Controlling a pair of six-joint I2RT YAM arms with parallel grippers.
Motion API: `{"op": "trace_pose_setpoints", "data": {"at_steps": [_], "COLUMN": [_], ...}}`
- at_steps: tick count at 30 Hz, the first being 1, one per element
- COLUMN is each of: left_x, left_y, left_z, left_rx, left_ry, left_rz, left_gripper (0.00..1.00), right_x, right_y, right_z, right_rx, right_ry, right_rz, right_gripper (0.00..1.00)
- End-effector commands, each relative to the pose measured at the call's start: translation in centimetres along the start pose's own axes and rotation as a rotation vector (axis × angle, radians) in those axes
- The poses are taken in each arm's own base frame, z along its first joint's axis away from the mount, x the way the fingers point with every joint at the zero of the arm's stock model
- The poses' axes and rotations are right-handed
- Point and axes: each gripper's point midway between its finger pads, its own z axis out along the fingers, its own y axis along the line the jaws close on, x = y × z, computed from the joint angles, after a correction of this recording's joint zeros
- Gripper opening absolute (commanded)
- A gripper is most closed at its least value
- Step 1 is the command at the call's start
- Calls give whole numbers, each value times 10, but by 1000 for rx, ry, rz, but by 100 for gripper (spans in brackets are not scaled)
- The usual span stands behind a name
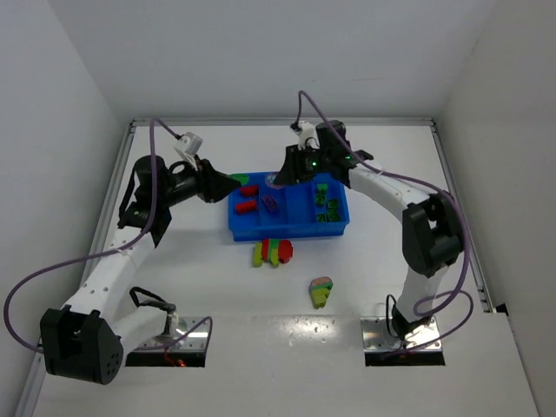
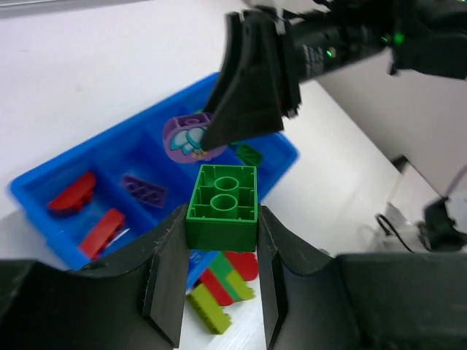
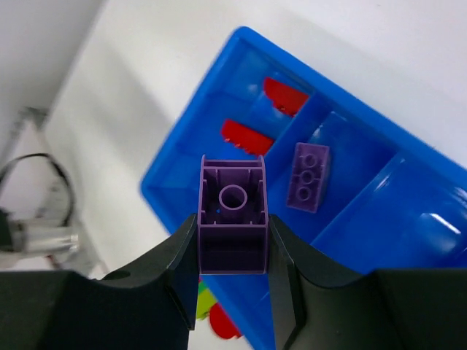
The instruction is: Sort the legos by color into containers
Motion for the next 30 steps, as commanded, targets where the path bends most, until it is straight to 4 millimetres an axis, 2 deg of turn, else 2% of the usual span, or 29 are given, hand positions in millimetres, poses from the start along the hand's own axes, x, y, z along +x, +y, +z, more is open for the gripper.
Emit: {"op": "trace_pose_setpoints", "data": {"at_steps": [1, 2, 4, 5, 8, 15, 18, 19, 20, 21, 23, 24, 25, 26, 27, 28, 30], "left_x": [-10, -10, -13, -11, -16, -20, -18, -16, -14, -17, -13, -13, -12, -12, -12, -10, -10], "left_y": [21, 26, 32, 35, 40, 55, 59, 60, 62, 59, 55, 55, 53, 53, 53, 56, 54], "left_z": [-14, -19, -21, -23, -28, -33, -32, -31, -29, -29, -26, -26, -26, -26, -26, -25, -24], "left_rx": [-132, -161, -185, -196, -239, -327, -340, -334, -336, -318, -280, -280, -270, -270, -270, -271, -261], "left_ry": [-13, -17, -26, -21, -37, -54, -51, -40, -33, -34, -13, -12, -9, -9, -9, -2, 1], "left_rz": [24, 16, 15, 5, -8, -17, -33, -40, -46, -31, -17, -8, -8, -8, -8, -14, -15], "left_gripper": [11, 11, 11, 11, 11, 11, 11, 11, 11, 11, 11, 11, 11, 11, 11, 11, 11], "right_x": [-15, -18, -14, -15, -17, 1, 2, 7, 9, 10, 12, 14, 15, 11, 16, 10, -2], "right_y": [-15, -22, -19, -26, -31, -53, -54, -57, -53, -50, -44, -41, -33, -23, -20, -9, 3], "right_z": [15, 23, 34, 40, 50, 63, 67, 70, 72, 74, 76, 74, 72, 73, 72, 65, 57], "right_rx": [183, 225, 246, 287, 359, 491, 530, 533, 526, 504, 466, 451, 420, 392, 376, 349, 329], "right_ry": [2, 6, 34, 36, 37, 76, 76, 88, 91, 95, 105, 108, 110, 95, 101, 81, 43], "right_rz": [-126, -146, -173, -176, -204, -227, -242, -239, -245, -243, -249, -248, -246, -247, -245, -235, -246], "right_gripper": [1, 1, 1, 1, 1, 1, 1, 5, 13, 33, 54, 61, 66, 68, 69, 73, 73]}}
